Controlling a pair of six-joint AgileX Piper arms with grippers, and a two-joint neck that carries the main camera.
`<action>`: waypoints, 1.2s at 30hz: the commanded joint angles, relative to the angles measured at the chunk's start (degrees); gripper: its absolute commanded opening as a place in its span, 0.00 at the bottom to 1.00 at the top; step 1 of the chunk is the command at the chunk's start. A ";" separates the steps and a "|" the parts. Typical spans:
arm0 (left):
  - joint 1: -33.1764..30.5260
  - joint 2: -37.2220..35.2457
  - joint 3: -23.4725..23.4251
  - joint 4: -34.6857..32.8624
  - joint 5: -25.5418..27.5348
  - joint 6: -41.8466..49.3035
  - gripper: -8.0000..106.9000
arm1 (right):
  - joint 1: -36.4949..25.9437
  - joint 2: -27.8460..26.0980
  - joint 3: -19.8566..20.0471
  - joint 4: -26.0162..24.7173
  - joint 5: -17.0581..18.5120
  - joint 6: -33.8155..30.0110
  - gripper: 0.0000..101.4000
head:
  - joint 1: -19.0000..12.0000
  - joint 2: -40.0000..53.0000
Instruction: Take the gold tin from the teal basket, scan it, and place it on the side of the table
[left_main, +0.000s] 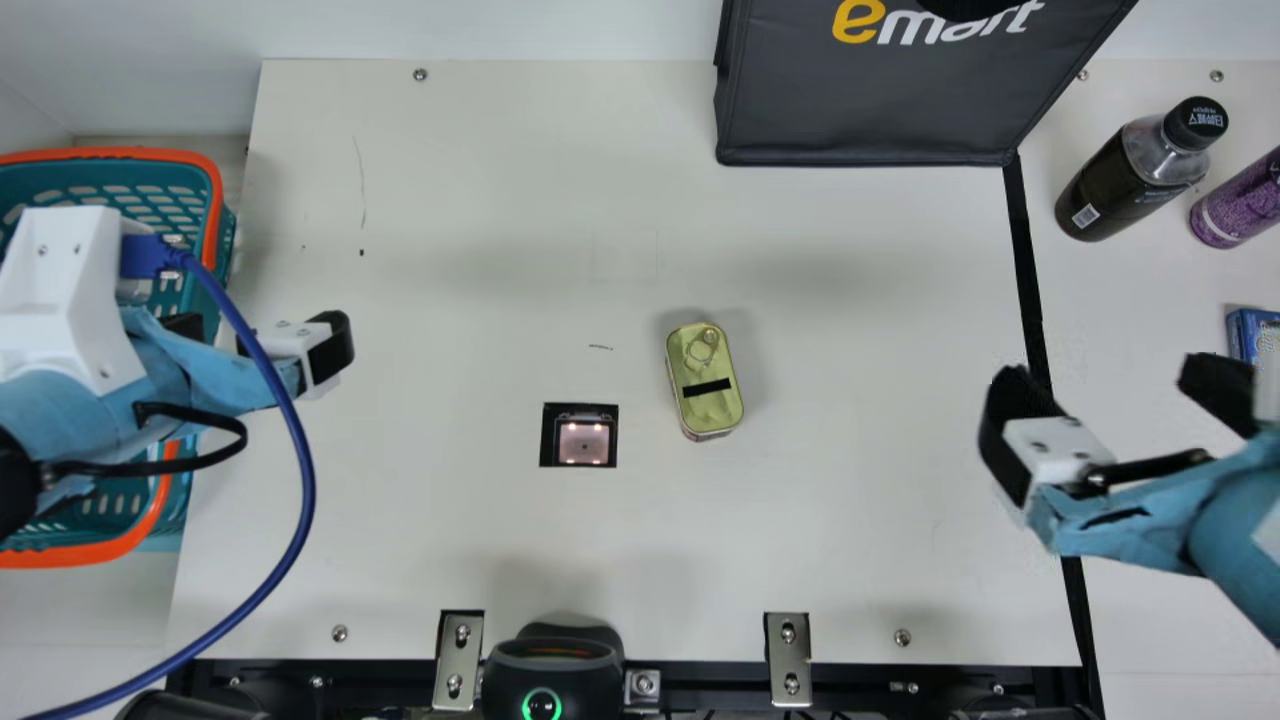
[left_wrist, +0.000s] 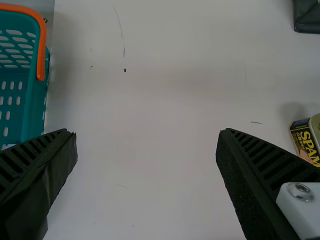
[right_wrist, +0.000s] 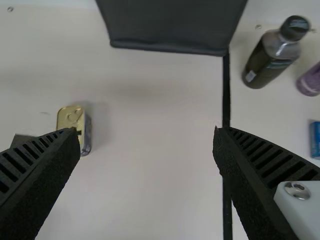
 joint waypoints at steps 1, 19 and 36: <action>0.00 0.00 0.00 0.00 0.00 0.00 0.85 | 1.09 1.28 0.38 1.24 0.11 -1.03 0.94 | -1.66 0.00; 0.00 0.00 0.00 0.00 0.00 0.00 0.85 | 9.15 12.97 1.51 7.44 0.11 -7.87 0.94 | -1.66 0.00; 0.00 0.00 0.00 0.00 0.00 0.00 0.85 | 18.47 23.49 -3.19 7.94 0.11 1.72 0.94 | -1.66 0.00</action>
